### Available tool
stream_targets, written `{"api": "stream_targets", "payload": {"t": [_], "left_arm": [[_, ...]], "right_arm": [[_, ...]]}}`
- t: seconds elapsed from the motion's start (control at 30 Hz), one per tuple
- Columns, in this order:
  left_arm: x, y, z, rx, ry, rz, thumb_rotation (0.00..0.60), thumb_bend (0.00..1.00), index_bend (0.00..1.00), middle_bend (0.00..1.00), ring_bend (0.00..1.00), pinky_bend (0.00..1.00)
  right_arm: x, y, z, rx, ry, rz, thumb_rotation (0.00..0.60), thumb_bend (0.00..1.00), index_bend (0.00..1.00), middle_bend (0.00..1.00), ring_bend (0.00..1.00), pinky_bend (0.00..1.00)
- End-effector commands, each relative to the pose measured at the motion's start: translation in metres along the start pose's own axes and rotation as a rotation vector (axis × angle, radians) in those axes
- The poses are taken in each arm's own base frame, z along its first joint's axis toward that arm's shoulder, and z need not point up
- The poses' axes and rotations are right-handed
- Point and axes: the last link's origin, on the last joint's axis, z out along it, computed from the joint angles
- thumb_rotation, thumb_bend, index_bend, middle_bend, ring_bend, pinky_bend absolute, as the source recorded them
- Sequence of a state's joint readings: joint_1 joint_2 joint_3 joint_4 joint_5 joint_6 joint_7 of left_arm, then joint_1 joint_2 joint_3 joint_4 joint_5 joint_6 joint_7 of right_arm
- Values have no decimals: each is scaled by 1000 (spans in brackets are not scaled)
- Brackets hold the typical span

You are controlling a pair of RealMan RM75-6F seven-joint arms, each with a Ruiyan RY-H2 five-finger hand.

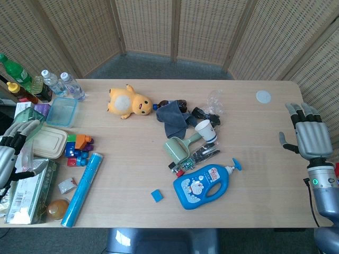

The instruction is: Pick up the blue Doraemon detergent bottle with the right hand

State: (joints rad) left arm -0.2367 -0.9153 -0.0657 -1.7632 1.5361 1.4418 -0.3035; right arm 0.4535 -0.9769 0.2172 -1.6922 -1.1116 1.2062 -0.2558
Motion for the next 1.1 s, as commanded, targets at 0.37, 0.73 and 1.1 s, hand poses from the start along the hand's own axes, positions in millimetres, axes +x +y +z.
{"api": "stream_targets", "payload": {"t": [0.37,0.73,1.1], "left_arm": [[-2,2,1,-10,-12,-7,565,299,0,0,0,0],[-12,8,8,-39,-53,-14,566,300,0,0,0,0],[-12,7,10,-48,-60,-20,566,300,0,0,0,0]], "right_arm": [[-5,-2,-8,44,-36,-27,434,461,40,77,0,0],[-45,-45,-19,242,-210,-169,432,465,54,77,0,0],[-85,-67,-32,346,-331,-233,435,467,62,87,0,0]]}}
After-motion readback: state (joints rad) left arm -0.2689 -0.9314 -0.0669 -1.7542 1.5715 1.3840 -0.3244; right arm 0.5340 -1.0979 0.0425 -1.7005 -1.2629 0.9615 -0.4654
